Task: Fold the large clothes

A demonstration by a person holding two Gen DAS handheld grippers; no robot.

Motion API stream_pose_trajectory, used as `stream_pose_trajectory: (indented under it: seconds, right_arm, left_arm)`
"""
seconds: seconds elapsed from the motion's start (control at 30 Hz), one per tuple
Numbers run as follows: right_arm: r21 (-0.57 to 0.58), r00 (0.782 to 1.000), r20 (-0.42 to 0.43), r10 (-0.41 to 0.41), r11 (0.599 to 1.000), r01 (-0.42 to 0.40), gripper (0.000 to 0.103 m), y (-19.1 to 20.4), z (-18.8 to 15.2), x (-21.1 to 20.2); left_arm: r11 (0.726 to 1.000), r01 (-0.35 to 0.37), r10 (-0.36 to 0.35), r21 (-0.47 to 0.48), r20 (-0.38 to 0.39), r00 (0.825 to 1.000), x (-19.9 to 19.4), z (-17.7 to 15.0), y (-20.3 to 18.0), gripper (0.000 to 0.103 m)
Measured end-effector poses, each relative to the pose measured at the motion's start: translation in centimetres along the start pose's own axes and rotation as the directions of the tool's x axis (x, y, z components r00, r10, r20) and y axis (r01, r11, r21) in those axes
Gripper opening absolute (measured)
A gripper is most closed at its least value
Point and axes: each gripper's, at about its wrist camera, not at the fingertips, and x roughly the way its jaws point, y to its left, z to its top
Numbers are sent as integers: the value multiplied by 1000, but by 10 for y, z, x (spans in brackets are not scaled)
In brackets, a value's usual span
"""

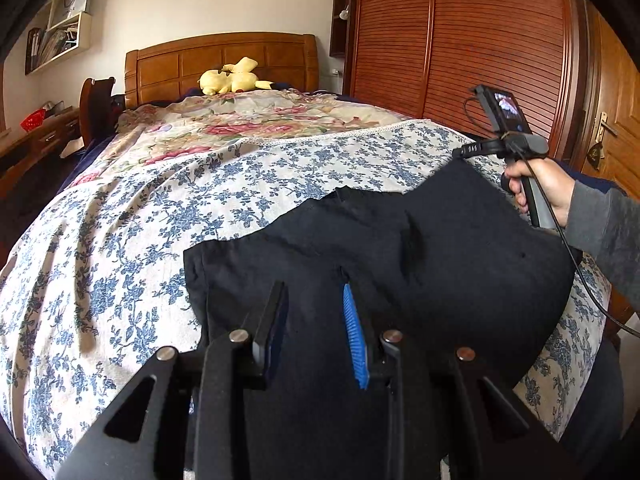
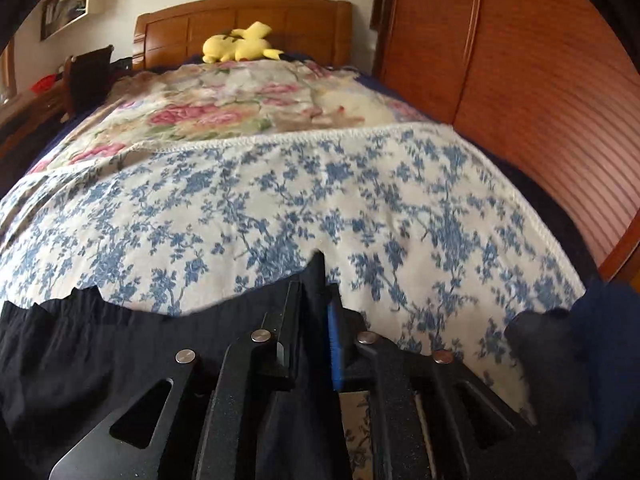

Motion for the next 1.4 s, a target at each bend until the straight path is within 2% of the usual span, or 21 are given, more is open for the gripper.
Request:
stream_pose_trajectory:
  seconds: [0.1, 0.33, 0.47, 0.63, 0.87, 0.97, 1.07, 1.27, 1.4]
  right_arm:
    - [-36, 1000, -25, 11, 999, -12, 44, 1, -8, -3]
    - [-101, 989, -9, 151, 983, -151, 46, 16, -43, -63]
    - [-207, 973, -16, 229, 951, -228, 46, 35, -83, -107]
    - [-270, 962, -58, 267, 923, -273, 46, 40, -130, -137]
    - [-268, 967, -81, 240, 929, -253, 46, 21, -173, -154]
    - [-261, 975, -111, 194, 941, -217, 47, 13, -194, -138]
    - [-219, 963, -167, 211, 944, -245, 46, 7, -209, -116]
    - [-253, 979, -142, 149, 950, -182, 46, 14, -205, -127]
    - [-254, 981, -80, 179, 947, -194, 47, 19, -196, -148]
  left_arm:
    - [1000, 9, -9, -2, 4, 1000, 1, 2, -3, 26]
    - [999, 38, -39, 25, 21, 999, -4, 7, -23, 26]
    - [998, 41, -43, 48, 27, 999, -6, 7, -37, 26]
    - [996, 55, -57, 75, 24, 998, -8, 4, -53, 26]
    - [993, 71, -73, 99, 9, 997, -10, -4, -72, 27]
    - [993, 75, -76, 95, 5, 997, -11, -9, -77, 27]
    - [993, 75, -76, 91, 0, 997, -14, -16, -80, 27]
    - [995, 75, -75, 69, -4, 997, -24, -33, -78, 27]
    - [996, 66, -65, 56, -10, 998, -28, -43, -76, 27]
